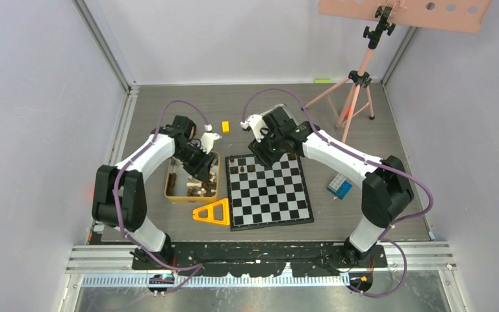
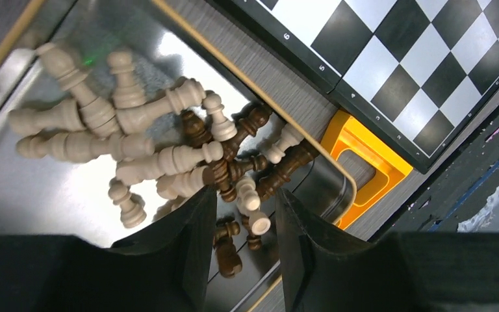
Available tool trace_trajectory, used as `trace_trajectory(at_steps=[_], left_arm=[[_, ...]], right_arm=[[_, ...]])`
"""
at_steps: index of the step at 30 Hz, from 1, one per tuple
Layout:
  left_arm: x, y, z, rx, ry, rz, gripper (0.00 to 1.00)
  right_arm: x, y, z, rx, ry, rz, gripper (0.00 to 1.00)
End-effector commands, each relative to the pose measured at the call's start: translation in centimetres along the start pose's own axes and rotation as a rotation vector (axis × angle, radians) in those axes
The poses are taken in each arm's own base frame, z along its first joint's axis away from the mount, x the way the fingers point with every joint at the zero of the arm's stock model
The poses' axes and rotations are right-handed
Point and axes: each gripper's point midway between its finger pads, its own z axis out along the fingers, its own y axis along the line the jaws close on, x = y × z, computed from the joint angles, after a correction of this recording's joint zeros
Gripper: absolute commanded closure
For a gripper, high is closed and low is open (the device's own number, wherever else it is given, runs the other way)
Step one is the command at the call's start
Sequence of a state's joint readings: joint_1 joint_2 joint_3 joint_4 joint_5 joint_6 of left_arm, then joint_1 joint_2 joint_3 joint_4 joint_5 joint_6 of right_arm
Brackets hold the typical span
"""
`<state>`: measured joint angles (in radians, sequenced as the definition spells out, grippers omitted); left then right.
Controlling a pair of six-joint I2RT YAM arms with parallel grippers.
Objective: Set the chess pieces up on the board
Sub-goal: Place the chess piece on the chessboard, then pick up the chess piece from the storage box.
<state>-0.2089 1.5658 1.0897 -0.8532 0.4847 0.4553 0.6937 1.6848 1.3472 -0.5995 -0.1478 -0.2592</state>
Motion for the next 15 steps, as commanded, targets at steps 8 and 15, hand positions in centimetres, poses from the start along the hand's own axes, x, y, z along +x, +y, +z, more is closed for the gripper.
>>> trace_trajectory(at_steps=[8, 15], left_arm=[[0.5, 0.1, 2.5, 0.023, 0.092, -0.019, 0.58], [0.6, 1.5, 3.0, -0.062, 0.111, 0.006, 0.55]], right_arm=[[-0.8, -1.1, -2.2, 0.015, -0.073, 0.019, 0.45], [-0.6, -1.1, -1.9, 0.007, -0.072, 0.029, 0.45]])
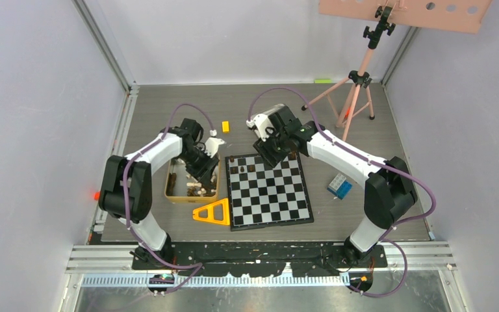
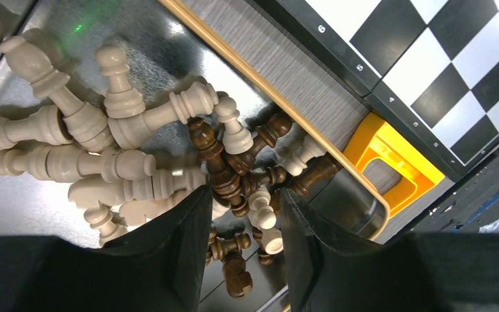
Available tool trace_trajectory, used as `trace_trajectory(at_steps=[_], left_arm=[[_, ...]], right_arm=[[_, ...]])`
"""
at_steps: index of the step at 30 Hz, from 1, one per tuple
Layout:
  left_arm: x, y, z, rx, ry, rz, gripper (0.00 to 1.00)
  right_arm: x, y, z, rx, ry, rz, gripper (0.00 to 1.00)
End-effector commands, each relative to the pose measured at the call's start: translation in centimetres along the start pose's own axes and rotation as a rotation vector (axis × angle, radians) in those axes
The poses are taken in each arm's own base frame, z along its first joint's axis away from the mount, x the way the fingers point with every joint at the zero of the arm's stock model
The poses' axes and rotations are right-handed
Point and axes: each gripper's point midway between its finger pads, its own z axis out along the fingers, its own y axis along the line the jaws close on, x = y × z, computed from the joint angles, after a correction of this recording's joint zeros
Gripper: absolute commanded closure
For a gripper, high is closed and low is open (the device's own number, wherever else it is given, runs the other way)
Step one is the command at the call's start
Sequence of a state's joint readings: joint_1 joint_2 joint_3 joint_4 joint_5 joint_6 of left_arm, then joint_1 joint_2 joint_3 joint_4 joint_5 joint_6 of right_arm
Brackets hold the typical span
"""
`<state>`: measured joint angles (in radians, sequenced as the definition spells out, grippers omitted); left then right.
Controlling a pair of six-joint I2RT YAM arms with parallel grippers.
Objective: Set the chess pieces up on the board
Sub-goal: Pick up the chess piece from the storage box.
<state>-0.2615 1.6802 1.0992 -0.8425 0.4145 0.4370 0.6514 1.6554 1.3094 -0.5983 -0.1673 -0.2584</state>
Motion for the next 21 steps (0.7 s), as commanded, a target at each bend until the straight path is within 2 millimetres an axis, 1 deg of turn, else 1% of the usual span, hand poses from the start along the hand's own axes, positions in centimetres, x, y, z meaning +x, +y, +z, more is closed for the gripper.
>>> trace_trajectory(at_steps=[1, 8, 12, 16, 21], left_arm=[[-0.8, 1.1, 0.2, -0.064, -0.006, 0.018, 0.55], [0.0, 0.7, 1.5, -0.045, 0.040, 0.035, 0.55], [0.6, 0.8, 2.0, -0.050, 0.059, 0.040, 0.58], [0.6, 0.9, 2.0, -0.052, 0.060, 0.036, 0.65], [1.1, 1.9, 1.7, -0.113, 0.086, 0.042, 0.67]], right_arm=[[-1.7, 0.0, -1.3, 0.000, -0.076, -0.005, 0.45], [-1.5, -0.1, -1.2, -0.002, -0.069, 0.001, 0.45], [-1.3, -0.3, -1.2, 0.000, -0.066, 0.005, 0.45], [-1.3, -0.5, -1.1, 0.001, -0.066, 0.006, 0.46], [-1.5, -0.6, -1.2, 0.004, -0.070, 0.004, 0.46]])
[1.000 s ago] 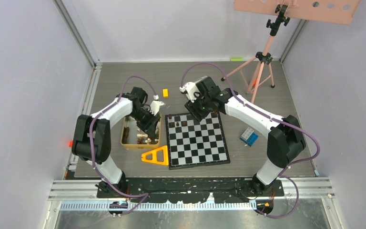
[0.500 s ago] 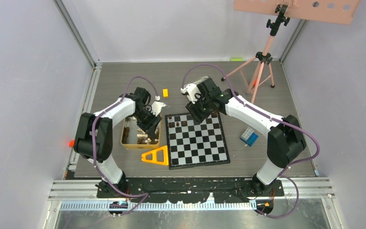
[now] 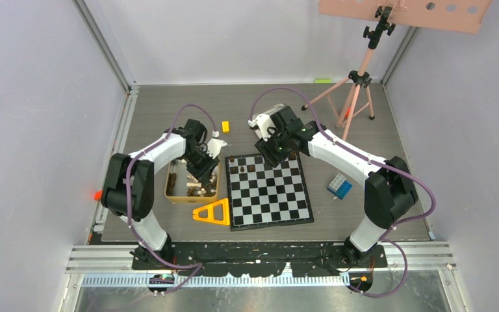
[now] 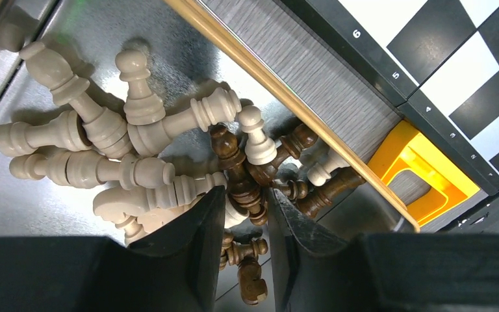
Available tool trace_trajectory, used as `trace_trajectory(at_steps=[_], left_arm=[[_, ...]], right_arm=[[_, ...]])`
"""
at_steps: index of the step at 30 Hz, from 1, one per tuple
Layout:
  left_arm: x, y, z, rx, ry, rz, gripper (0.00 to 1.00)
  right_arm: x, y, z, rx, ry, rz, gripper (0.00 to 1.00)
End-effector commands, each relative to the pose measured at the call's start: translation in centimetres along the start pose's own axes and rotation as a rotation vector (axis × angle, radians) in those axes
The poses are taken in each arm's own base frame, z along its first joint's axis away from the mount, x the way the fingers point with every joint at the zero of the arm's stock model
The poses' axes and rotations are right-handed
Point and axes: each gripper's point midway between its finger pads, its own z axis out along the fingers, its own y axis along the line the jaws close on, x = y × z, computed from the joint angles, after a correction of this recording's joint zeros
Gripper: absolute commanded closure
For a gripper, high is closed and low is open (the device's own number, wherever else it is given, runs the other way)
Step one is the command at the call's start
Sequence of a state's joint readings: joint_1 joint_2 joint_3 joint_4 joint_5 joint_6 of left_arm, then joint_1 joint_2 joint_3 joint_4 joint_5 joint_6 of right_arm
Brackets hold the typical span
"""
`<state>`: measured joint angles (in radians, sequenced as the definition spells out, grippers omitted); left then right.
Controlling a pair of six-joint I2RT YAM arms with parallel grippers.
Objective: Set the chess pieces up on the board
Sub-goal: Pick up the chess piece from the storage box.
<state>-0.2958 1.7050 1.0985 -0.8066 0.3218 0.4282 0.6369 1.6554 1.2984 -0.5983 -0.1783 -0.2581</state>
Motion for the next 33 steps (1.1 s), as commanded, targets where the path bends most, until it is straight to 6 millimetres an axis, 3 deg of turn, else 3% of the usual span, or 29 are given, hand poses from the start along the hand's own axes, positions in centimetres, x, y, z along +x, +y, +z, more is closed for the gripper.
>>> trace_trajectory(at_steps=[1, 16, 24, 33], left_arm=[[1.0, 0.9, 0.9, -0.050, 0.044, 0.013, 0.66], [-0.1, 2.8, 1.1, -0.210, 0.014, 0.052, 0.59], [0.8, 3.3, 0.9, -0.287, 0.023, 0.084, 0.67], [2.3, 1.7, 1.0, -0.203, 0.070, 0.109, 0.67]], right_arm=[[-2.1, -0.3, -1.3, 0.007, -0.077, -0.010, 0.46], [-1.8, -0.3, -1.0, 0.003, -0.062, -0.009, 0.46], [-1.4, -0.5, -0.7, 0.001, -0.052, -0.004, 0.46], [-1.2, -0.5, -0.4, -0.003, -0.043, -0.004, 0.46]])
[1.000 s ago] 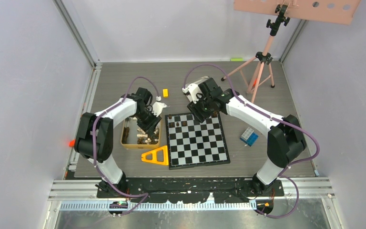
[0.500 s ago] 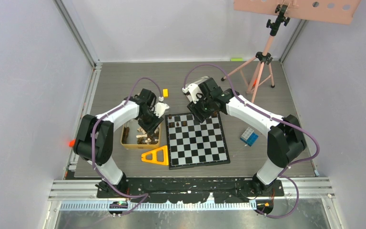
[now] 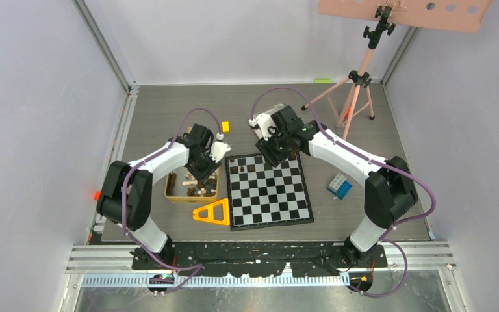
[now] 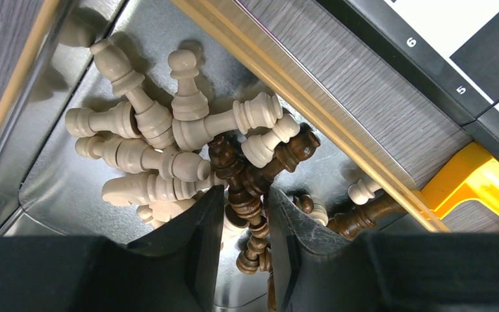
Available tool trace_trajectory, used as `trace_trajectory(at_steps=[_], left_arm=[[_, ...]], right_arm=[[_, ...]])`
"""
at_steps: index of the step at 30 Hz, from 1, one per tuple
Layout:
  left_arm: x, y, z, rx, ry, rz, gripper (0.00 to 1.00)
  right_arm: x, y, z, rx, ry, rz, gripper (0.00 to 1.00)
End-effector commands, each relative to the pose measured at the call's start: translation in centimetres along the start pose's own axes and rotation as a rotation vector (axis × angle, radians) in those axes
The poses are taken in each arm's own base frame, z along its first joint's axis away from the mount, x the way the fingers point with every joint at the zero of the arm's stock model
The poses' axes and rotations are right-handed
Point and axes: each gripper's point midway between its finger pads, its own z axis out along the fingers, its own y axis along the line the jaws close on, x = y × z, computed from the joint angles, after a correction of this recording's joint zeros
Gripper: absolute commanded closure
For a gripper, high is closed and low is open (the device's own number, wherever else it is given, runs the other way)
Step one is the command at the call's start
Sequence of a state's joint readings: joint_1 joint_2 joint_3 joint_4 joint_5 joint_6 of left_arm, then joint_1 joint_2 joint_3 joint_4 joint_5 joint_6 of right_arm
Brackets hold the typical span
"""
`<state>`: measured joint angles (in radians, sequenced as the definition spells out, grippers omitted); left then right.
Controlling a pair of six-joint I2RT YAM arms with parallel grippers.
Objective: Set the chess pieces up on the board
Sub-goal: Pick up the chess piece from the storage box.
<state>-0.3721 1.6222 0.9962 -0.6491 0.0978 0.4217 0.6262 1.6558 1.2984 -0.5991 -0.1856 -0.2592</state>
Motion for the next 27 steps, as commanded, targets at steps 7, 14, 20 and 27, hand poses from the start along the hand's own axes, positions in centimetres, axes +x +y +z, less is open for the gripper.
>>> trace_trajectory(at_steps=[7, 14, 20, 27], left_arm=[[4.3, -1.6, 1.4, 0.081, 0.140, 0.050, 0.69], [3.0, -1.4, 1.1, 0.072, 0.085, 0.017, 0.77], [0.9, -0.1, -1.4, 0.080, -0.026, -0.047, 0.86], [-0.5, 0.9, -4.6, 0.144, -0.168, -0.105, 0.91]], right_arm=[[-1.1, -0.1, -0.3, -0.001, -0.039, -0.011, 0.46], [-1.3, -0.2, -0.3, -0.003, -0.039, -0.012, 0.46], [-1.5, -0.1, -0.5, -0.007, -0.038, -0.012, 0.46], [-3.7, 1.2, -1.3, -0.083, -0.101, 0.014, 0.46]])
